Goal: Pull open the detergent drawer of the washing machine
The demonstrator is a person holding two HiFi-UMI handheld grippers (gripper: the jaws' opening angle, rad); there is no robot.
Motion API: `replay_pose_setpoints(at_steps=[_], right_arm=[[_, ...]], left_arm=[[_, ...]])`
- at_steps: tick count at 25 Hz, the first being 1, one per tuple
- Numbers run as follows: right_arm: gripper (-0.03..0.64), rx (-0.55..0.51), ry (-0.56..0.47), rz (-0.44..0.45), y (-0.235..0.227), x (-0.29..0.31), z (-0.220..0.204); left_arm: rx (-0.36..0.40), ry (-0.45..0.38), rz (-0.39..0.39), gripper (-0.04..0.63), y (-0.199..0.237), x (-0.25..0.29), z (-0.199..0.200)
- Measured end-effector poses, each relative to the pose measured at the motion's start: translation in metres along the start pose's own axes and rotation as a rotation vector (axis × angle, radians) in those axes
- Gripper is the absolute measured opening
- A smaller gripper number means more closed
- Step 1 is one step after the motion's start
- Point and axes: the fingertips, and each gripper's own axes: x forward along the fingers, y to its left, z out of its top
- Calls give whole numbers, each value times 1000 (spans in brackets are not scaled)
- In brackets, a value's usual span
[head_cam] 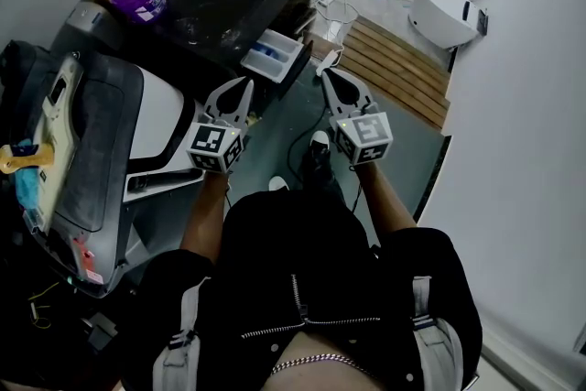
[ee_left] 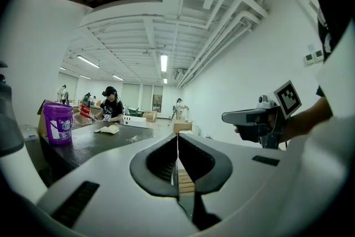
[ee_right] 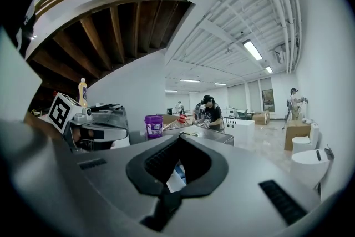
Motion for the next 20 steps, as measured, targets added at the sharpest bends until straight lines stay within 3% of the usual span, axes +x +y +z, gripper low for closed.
replay_pose_setpoints(at_steps=[20], right_arm=[[5, -9, 32, 3, 6, -3, -18]], left_arm=[[-10, 19, -12, 21, -5, -2, -13]])
